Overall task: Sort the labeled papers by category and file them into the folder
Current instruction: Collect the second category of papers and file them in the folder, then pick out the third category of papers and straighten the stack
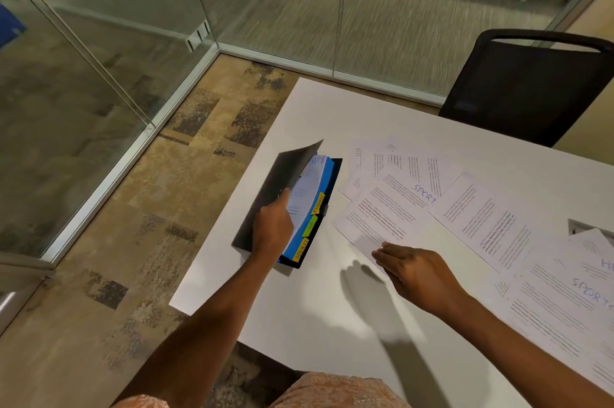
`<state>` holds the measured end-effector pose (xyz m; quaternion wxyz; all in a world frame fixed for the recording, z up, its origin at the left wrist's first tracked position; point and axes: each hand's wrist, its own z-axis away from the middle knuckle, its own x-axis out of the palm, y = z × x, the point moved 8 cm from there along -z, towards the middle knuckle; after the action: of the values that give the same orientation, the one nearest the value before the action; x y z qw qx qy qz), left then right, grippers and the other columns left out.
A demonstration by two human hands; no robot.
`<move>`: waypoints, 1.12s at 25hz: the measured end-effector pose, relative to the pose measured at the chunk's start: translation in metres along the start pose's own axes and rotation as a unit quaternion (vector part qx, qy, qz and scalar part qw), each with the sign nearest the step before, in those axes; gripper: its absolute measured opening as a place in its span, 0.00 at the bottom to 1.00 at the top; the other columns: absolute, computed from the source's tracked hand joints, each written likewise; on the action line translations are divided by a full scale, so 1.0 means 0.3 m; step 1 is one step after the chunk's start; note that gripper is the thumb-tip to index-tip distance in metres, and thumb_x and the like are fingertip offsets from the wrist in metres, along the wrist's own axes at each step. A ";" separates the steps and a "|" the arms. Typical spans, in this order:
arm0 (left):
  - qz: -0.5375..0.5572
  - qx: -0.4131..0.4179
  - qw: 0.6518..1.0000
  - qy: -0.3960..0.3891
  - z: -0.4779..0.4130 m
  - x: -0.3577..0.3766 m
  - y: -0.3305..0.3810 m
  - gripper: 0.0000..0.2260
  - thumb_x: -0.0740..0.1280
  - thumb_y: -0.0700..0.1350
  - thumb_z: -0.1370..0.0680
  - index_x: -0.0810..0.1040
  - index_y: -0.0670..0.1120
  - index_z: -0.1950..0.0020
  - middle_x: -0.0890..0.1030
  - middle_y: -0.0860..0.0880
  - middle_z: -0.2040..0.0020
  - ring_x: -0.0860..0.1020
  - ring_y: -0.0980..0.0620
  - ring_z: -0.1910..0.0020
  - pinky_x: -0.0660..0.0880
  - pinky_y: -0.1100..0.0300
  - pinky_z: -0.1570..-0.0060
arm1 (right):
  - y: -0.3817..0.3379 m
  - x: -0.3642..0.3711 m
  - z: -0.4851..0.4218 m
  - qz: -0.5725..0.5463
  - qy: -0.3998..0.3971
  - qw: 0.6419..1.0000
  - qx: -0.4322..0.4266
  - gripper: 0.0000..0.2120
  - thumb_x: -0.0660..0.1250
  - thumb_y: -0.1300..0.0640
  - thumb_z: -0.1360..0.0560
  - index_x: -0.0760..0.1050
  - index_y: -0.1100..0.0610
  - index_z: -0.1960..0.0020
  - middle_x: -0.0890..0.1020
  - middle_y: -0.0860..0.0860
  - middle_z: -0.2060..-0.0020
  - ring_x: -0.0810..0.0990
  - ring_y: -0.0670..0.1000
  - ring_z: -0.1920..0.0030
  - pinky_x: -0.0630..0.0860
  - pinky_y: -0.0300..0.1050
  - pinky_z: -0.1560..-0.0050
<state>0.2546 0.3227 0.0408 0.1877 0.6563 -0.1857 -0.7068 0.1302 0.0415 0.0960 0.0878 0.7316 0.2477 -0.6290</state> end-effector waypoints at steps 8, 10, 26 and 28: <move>-0.075 0.022 0.996 -0.037 -0.066 0.177 0.015 0.23 0.70 0.43 0.16 0.72 0.41 0.22 0.84 0.39 0.37 0.86 0.43 0.42 0.86 0.52 0.48 | 0.107 0.038 0.163 -0.007 -0.036 0.990 0.137 0.08 0.76 0.57 0.22 0.87 0.49 0.44 0.90 0.45 0.49 0.89 0.49 0.45 0.84 0.48 0.68; -0.095 0.032 0.994 -0.040 -0.064 0.211 0.027 0.20 0.69 0.44 0.16 0.73 0.41 0.25 0.84 0.40 0.36 0.87 0.43 0.43 0.85 0.52 0.49 | 0.140 0.074 0.226 0.005 -0.069 0.984 0.162 0.08 0.67 0.51 0.17 0.84 0.48 0.44 0.88 0.45 0.52 0.89 0.51 0.51 0.83 0.49 0.68; -0.014 0.005 0.995 -0.098 -0.018 0.357 0.023 0.20 0.70 0.36 0.19 0.77 0.46 0.26 0.84 0.41 0.37 0.84 0.37 0.40 0.83 0.44 0.42 | 0.246 0.156 0.550 -0.054 -0.155 0.917 0.364 0.13 0.61 0.45 0.16 0.83 0.46 0.49 0.85 0.42 0.56 0.84 0.48 0.59 0.80 0.46 0.65; 0.004 0.009 0.995 -0.095 -0.024 0.365 0.069 0.19 0.68 0.35 0.18 0.79 0.44 0.27 0.84 0.41 0.35 0.83 0.37 0.37 0.82 0.45 0.38 | 0.265 0.172 0.563 -0.076 -0.155 0.901 0.397 0.09 0.66 0.50 0.16 0.84 0.48 0.49 0.86 0.45 0.54 0.84 0.50 0.57 0.81 0.48 0.62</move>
<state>0.2548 0.2489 -0.0431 0.1661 0.5871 -0.2116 -0.7635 0.0241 -0.0884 -0.0010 -0.2209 0.5782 0.0158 -0.7853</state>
